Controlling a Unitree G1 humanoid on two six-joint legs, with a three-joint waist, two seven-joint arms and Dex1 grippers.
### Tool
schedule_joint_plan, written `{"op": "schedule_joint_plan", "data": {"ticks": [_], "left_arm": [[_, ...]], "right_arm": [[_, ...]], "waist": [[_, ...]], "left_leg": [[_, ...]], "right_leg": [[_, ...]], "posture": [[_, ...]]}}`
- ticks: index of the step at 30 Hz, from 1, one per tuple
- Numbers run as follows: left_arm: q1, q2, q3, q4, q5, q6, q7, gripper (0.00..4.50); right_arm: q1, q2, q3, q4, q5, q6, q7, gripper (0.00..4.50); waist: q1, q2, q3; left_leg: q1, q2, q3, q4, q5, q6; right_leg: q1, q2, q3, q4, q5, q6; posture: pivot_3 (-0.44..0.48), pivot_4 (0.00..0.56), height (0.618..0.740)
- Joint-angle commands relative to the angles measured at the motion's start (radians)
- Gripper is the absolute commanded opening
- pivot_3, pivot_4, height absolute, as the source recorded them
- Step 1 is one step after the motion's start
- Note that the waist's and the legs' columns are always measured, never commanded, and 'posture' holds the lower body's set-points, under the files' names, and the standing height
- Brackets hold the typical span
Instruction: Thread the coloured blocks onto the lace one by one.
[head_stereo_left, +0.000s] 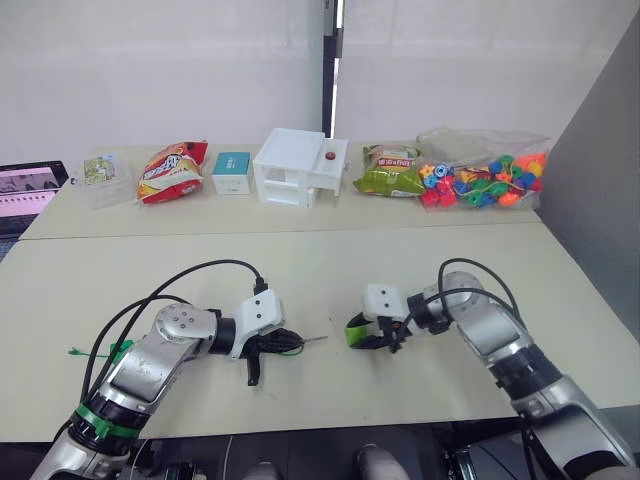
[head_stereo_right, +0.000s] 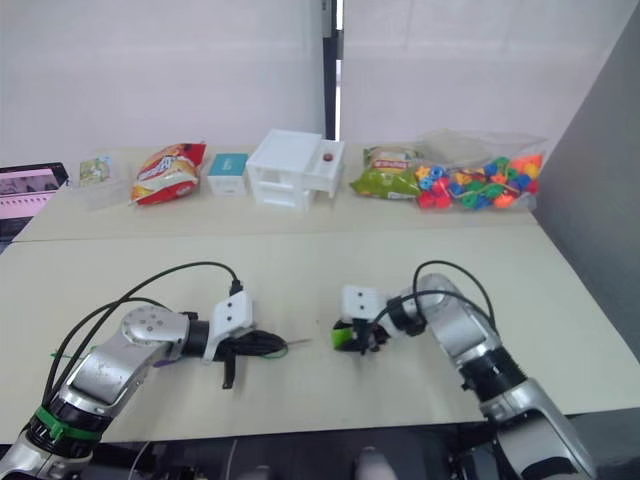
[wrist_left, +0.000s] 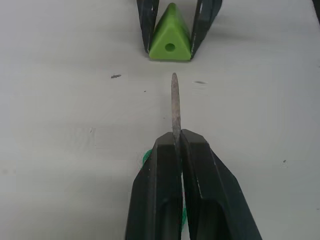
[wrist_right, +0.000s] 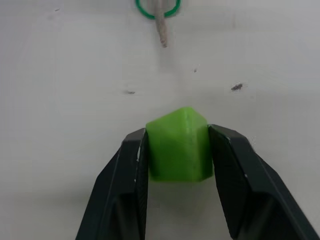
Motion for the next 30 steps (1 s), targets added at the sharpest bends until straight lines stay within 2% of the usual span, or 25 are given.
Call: {"op": "schedule_joint_plan", "data": {"ticks": [1, 10, 30], "left_arm": [[-0.024, -0.001, -0.032, -0.044, 0.013, 0.031, 0.012, 0.00], [-0.068, -0.023, -0.093, -0.051, 0.040, 0.034, 0.022, 0.00], [-0.094, -0.066, -0.122, -0.061, 0.042, 0.057, 0.013, 0.00]], "right_arm": [[0.051, 0.002, 0.052, -0.101, -0.028, 0.140, -0.034, 1.30], [0.086, 0.019, 0.100, -0.207, -0.021, 0.235, -0.071, 1.30], [0.080, 0.009, 0.118, -0.246, -0.013, 0.286, -0.081, 1.30]], "waist": [[0.001, 0.000, 0.000], [0.000, 0.000, 0.000], [0.011, -0.001, 0.000]], "left_leg": [[0.000, 0.000, 0.000, 0.000, 0.000, 0.000], [0.000, 0.000, 0.000, 0.000, 0.000, 0.000], [0.000, 0.000, 0.000, 0.000, 0.000, 0.000]], "right_leg": [[0.000, 0.000, 0.000, 0.000, 0.000, 0.000], [0.000, 0.000, 0.000, -0.001, 0.000, 0.000], [0.002, 0.000, 0.000, -0.003, 0.000, 0.000]], "posture": [[0.000, 0.150, 0.740], [0.000, 0.150, 0.740], [0.000, 0.150, 0.740]]}}
